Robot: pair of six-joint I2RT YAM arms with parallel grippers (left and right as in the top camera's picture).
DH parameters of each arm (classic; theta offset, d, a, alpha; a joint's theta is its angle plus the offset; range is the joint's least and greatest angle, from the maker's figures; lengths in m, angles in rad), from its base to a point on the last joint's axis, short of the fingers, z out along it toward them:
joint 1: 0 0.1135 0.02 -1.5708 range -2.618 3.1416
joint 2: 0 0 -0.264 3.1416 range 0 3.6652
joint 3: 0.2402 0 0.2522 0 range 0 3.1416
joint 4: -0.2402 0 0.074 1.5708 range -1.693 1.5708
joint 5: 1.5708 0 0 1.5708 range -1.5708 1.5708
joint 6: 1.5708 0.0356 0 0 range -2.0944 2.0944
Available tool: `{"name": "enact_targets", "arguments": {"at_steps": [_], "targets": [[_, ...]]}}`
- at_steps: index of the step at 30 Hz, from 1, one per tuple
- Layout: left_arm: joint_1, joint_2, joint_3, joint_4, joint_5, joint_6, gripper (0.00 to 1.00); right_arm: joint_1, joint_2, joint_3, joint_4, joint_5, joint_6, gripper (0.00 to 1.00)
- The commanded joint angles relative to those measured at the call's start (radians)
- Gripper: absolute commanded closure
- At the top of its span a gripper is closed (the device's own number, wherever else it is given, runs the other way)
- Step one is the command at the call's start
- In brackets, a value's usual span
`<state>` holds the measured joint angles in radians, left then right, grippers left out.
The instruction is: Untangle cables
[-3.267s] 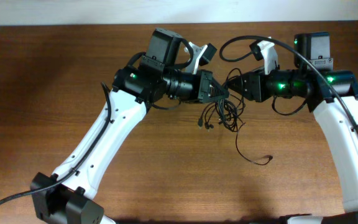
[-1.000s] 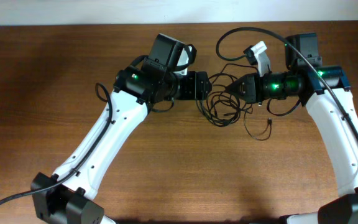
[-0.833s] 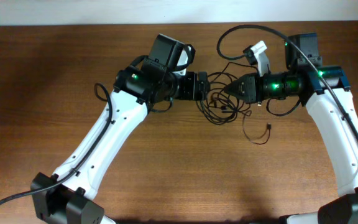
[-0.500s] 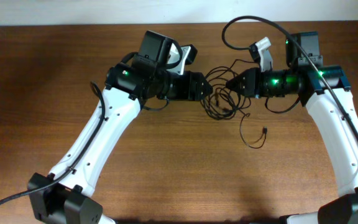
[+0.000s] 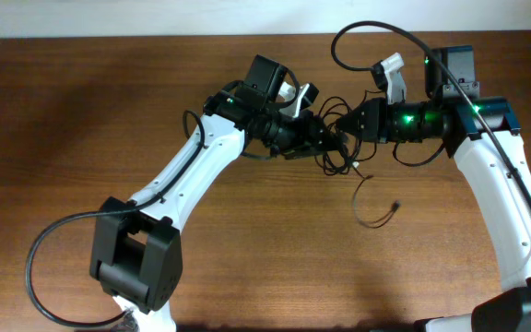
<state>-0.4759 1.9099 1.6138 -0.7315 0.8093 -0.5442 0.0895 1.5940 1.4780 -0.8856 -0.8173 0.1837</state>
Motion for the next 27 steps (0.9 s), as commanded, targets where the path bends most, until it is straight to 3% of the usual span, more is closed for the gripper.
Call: {"name": "enact_targets", "arguments": {"at_steps": [1, 3, 4, 5, 8, 17, 19, 21, 24, 27], "targets": [[-0.002, 0.005, 0.006, -0.018, -0.161, -0.005, 0.85, -0.005, -0.015, -0.003, 0.004, -0.015, -0.014, 0.96], [-0.003, 0.006, 0.006, -0.053, -0.260, 0.005, 0.85, -0.005, -0.015, -0.003, 0.004, -0.018, -0.014, 0.96], [-0.005, 0.006, 0.006, -0.074, -0.322, 0.016, 0.80, -0.005, -0.015, -0.003, 0.004, -0.031, -0.014, 0.96], [-0.014, 0.018, 0.003, -0.112, -0.478, 0.026, 0.72, -0.005, -0.015, -0.003, 0.016, -0.106, -0.014, 0.96], [-0.015, 0.040, 0.003, -0.117, -0.504, 0.051, 0.56, -0.005, -0.015, -0.003, 0.034, -0.188, -0.014, 0.96], [-0.012, 0.146, 0.003, -0.207, -0.735, 0.148, 0.52, -0.029, -0.015, -0.003, 0.039, -0.273, -0.014, 0.96], [-0.010, 0.151, 0.003, -0.242, -0.777, 0.181, 0.48, -0.066, -0.015, -0.003, 0.038, -0.296, -0.014, 0.96], [0.004, 0.151, 0.003, -0.283, -0.866, 0.183, 0.38, -0.127, -0.015, -0.003, 0.038, -0.348, -0.014, 0.96], [0.031, 0.151, 0.003, -0.309, -0.891, 0.189, 0.33, -0.196, -0.015, -0.003, 0.032, -0.357, -0.014, 0.96], [0.070, 0.138, 0.005, -0.321, -0.748, 0.272, 0.40, -0.259, -0.015, -0.003, 0.022, -0.351, -0.014, 0.96]]}}
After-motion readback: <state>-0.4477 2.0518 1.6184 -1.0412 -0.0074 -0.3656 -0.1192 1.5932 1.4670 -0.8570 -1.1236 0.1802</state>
